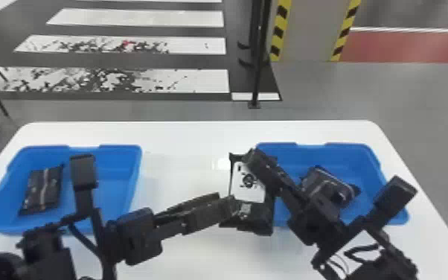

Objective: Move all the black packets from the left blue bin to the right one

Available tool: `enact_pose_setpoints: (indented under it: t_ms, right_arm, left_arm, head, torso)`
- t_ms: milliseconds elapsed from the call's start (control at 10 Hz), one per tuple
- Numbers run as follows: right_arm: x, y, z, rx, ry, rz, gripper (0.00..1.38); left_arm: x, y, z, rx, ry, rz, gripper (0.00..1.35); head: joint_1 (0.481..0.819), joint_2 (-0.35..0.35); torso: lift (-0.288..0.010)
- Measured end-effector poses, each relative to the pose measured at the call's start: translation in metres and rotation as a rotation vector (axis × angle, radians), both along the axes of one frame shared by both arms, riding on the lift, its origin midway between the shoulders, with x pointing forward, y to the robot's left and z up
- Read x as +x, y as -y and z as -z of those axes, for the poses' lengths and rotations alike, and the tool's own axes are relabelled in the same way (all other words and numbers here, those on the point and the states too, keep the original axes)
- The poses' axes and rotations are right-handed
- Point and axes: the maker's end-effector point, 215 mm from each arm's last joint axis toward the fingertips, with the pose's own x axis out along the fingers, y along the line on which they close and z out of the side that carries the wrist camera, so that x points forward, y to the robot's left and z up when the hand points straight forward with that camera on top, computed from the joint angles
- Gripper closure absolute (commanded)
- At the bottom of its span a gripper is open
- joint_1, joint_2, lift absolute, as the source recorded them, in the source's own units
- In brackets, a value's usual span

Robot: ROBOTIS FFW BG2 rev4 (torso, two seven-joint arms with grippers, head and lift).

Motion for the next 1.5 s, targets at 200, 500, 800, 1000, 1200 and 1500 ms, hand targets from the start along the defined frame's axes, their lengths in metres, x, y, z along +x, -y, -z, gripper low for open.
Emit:
enact_pose_setpoints:
  t_ms: [200, 500, 800, 1000, 1200, 1500]
  right_arm:
    - [0.034, 0.034, 0.010, -0.096, 0.027, 0.071, 1.28]
    - [0.084, 0.088, 0.052, -0.241, -0.009, 0.175, 1.28]
    - [0.117, 0.136, 0.097, -0.356, -0.091, 0.245, 1.02]
    - [0.122, 0.156, 0.105, -0.392, -0.106, 0.274, 0.36]
    - [0.109, 0.180, 0.103, -0.465, -0.086, 0.323, 0.18]
    - [0.042, 0.186, 0.082, -0.574, -0.031, 0.414, 0.18]
  left_arm:
    - [-0.004, -0.012, 0.005, -0.029, -0.020, -0.040, 0.16]
    - [-0.016, -0.036, 0.022, -0.046, -0.070, -0.107, 0.16]
    - [-0.010, -0.070, 0.029, -0.027, -0.073, -0.188, 0.16]
    - [-0.003, -0.093, 0.028, -0.009, -0.058, -0.239, 0.16]
    - [0.014, -0.126, 0.029, 0.053, -0.016, -0.328, 0.16]
    - [0.034, -0.187, 0.032, 0.163, 0.017, -0.460, 0.15]
  head:
    - [0.695, -0.058]
    - [0.695, -0.092]
    - [0.695, -0.112]
    - [0.695, -0.108]
    - [0.695, -0.096]
    - [0.695, -0.041]
  torso:
    - [-0.154]
    - [-0.154]
    - [-0.154]
    - [-0.154]
    - [-0.154]
    - [-0.154]
